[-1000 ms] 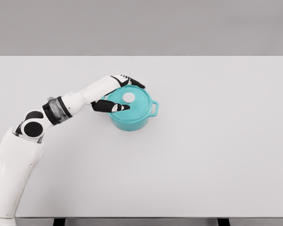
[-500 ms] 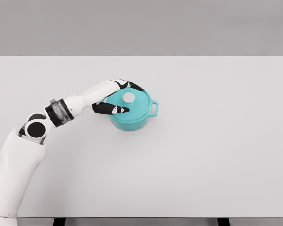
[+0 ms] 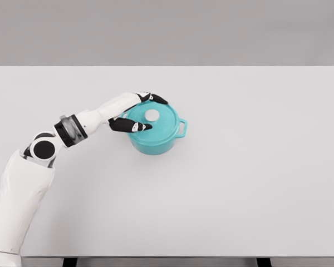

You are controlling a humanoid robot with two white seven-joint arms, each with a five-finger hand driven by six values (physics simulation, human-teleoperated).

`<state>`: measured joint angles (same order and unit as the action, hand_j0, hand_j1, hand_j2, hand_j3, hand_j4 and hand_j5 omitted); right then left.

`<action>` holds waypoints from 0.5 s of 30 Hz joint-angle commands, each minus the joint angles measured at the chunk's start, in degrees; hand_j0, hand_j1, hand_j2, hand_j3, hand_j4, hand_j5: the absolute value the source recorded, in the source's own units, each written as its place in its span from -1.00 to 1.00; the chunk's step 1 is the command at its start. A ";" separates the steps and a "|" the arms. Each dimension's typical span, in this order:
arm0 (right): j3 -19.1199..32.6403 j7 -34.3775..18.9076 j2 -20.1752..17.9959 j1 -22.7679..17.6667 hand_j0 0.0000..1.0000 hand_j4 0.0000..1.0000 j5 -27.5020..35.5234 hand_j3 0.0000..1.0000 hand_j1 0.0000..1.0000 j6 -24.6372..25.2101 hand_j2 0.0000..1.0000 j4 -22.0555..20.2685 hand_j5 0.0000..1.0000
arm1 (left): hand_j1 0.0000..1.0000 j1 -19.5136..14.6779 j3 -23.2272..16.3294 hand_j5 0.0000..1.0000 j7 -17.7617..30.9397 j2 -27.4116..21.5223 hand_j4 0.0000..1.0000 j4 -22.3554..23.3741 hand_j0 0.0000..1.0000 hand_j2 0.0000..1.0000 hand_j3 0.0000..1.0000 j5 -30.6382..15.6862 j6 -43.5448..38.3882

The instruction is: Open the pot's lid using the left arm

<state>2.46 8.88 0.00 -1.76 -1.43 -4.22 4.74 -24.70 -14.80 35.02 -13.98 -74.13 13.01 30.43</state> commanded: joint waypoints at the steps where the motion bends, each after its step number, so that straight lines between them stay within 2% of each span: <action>1: 0.00 0.00 0.00 0.00 1.00 1.00 0.03 1.00 1.00 0.00 1.00 0.01 1.00 | 0.51 0.00 -0.14 0.51 -0.02 0.01 0.51 0.74 0.51 0.51 0.51 -0.45 -0.19; 12: 0.00 0.00 0.00 0.00 1.00 1.00 0.03 1.00 1.00 0.00 1.00 0.01 1.00 | 0.51 0.09 -0.58 0.51 -0.02 0.01 0.51 0.92 0.51 0.51 0.51 -0.45 -0.19; 15: 0.00 0.00 0.00 0.00 1.00 1.00 0.03 1.00 1.00 0.00 1.00 0.01 1.00 | 0.42 0.00 -0.58 0.42 -0.02 0.09 0.42 1.27 0.42 0.42 0.42 -0.45 -0.19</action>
<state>2.46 8.88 0.00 -1.76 -1.43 -4.20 4.74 -24.70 -15.38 35.02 -13.89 -72.98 13.02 30.35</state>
